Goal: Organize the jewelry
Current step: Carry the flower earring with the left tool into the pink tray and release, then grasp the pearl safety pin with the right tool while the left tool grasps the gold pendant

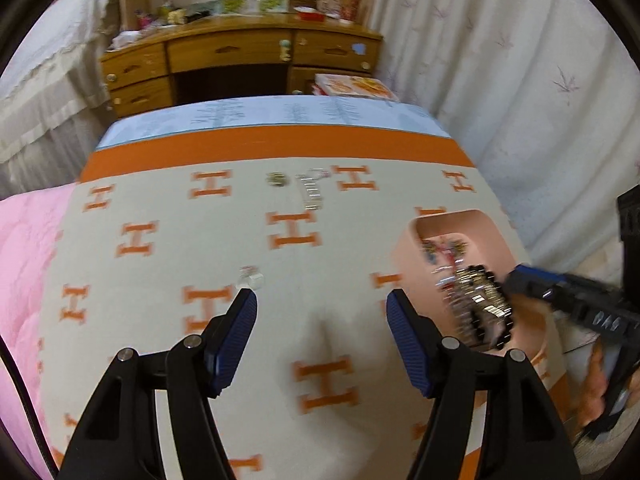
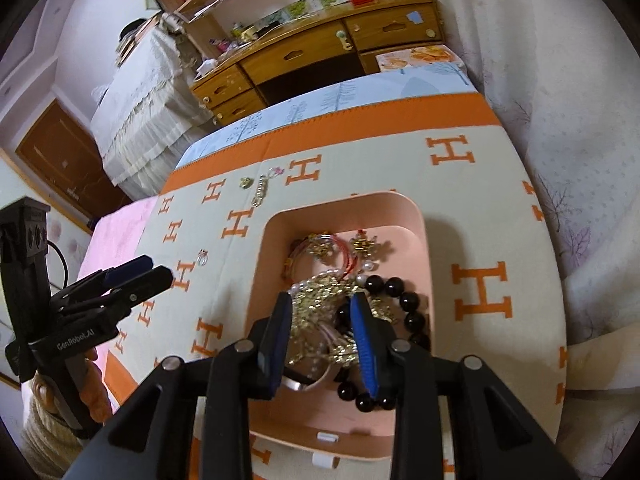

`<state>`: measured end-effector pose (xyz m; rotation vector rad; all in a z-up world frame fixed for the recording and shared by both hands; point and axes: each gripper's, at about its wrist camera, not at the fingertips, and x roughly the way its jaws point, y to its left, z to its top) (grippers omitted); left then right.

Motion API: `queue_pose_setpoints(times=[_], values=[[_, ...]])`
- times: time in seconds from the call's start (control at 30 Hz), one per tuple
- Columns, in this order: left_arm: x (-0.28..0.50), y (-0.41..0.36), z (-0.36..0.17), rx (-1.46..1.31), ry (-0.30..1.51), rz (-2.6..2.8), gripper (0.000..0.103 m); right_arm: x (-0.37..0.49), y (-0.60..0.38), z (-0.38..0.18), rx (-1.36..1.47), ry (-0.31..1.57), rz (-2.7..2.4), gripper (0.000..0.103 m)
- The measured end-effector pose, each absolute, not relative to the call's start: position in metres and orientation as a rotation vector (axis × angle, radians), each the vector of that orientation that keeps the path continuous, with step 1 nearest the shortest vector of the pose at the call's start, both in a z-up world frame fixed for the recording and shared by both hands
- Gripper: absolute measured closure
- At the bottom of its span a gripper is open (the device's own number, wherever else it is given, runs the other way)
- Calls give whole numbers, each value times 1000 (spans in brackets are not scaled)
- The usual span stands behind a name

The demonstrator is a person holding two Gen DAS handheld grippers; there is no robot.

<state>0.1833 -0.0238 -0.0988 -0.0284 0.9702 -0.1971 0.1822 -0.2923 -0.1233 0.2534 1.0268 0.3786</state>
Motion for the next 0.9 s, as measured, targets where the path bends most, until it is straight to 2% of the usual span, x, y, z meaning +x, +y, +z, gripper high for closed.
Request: queue_pose_setpoints(times=[0.3, 0.63, 0.7, 0.9], values=[[178, 46, -73, 49, 998, -57, 37, 196, -256, -80, 149, 987, 454, 72], [231, 57, -13, 172, 963, -16, 37, 265, -208, -16, 99, 993, 510, 72], [249, 53, -5, 196, 958, -16, 32, 284, -199, -7, 102, 1005, 507, 72], [307, 29, -24, 276, 982, -25, 30, 331, -173, -39, 87, 1127, 462, 73]])
